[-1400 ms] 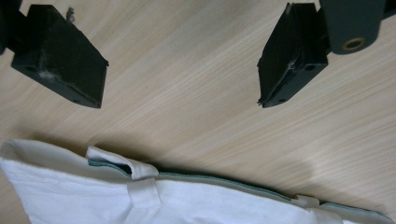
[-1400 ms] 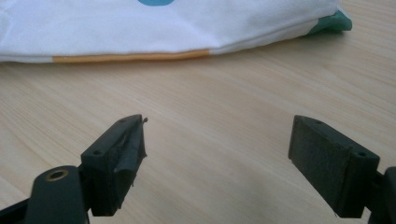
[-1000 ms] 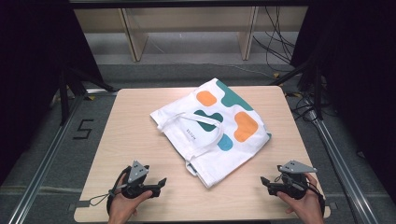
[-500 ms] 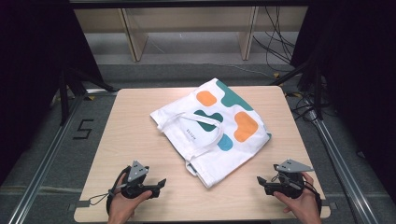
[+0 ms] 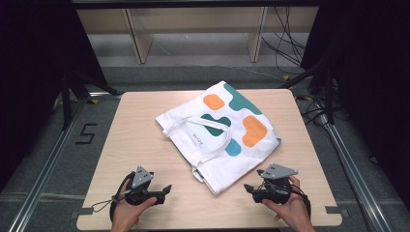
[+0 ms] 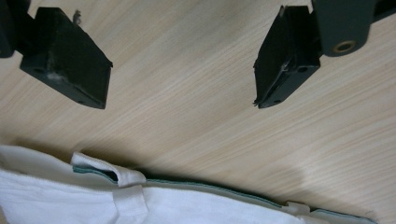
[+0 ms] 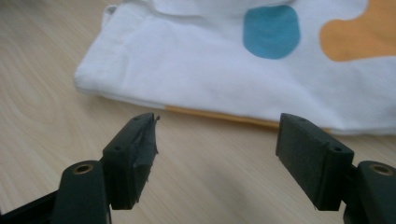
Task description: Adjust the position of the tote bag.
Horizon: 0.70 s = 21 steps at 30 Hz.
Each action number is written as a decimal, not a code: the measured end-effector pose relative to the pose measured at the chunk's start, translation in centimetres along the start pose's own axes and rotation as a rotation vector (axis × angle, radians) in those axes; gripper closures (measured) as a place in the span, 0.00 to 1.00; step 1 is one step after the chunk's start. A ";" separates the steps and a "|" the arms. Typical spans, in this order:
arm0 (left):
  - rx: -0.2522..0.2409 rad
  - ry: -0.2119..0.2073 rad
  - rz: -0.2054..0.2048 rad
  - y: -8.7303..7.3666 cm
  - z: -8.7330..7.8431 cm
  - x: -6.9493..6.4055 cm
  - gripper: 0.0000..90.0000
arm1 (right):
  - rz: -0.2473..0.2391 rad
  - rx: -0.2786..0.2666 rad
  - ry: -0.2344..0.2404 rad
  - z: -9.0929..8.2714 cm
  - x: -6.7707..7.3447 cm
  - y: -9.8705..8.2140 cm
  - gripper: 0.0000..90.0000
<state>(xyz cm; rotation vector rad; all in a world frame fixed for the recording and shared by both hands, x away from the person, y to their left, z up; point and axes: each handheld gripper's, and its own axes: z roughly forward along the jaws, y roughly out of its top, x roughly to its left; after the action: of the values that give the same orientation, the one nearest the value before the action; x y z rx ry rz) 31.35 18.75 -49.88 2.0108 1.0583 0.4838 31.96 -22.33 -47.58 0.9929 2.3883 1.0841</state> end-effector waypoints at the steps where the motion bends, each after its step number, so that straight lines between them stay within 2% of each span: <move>1: 0.015 -0.004 0.017 0.0 -0.1 0.1 0.20 | -0.005 0.000 0.005 0.2 0.4 0.3 0.34; 3: 0.012 -0.002 0.015 0.0 -0.1 0.1 0.20 | -0.040 -0.005 0.027 0.7 0.9 0.8 0.34; 4: 0.023 -0.002 0.028 0.0 -0.1 0.2 0.20 | -0.049 -0.010 0.037 1.0 1.3 1.1 0.34; 5: 0.010 -0.001 0.015 0.0 0.0 0.1 0.20 | -0.059 0.000 0.056 1.3 1.6 1.3 0.34; 8: 0.018 0.008 0.017 0.0 0.0 0.1 0.20 | -0.085 0.013 0.053 2.1 2.5 1.7 0.35; 10: 0.020 0.008 0.017 0.0 0.0 0.1 0.20 | -0.105 0.014 0.061 2.7 3.0 2.1 0.35; 11: 0.014 0.010 0.012 0.0 0.0 0.1 0.20 | -0.094 0.019 0.066 2.9 3.4 2.3 0.35; 14: 0.009 0.015 0.006 -0.1 0.0 0.1 0.20 | -0.125 0.018 0.079 3.8 4.2 3.1 0.35; 15: 0.046 0.018 0.046 0.0 -0.2 0.4 0.20 | -0.141 0.019 0.080 4.2 4.5 3.3 0.35; 16: 0.017 0.013 0.003 -0.1 -0.1 0.2 0.20 | -0.163 0.020 0.084 4.6 4.8 3.5 0.36; 17: 0.016 0.019 -0.008 -0.1 0.0 0.2 0.20 | -0.156 0.034 0.083 4.9 5.2 3.6 0.36; 19: 0.029 0.014 0.016 -0.1 -0.2 0.4 0.20 | -0.173 0.040 0.086 5.6 5.7 4.0 0.36; 21: 0.029 0.015 0.008 -0.1 -0.1 0.3 0.20 | -0.210 0.031 0.098 6.3 6.2 4.3 0.36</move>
<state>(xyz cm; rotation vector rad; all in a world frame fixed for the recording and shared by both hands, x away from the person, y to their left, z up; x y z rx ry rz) 31.39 19.11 -49.87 2.0410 1.0723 0.4915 33.07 -12.62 -48.49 0.6934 2.5264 1.0424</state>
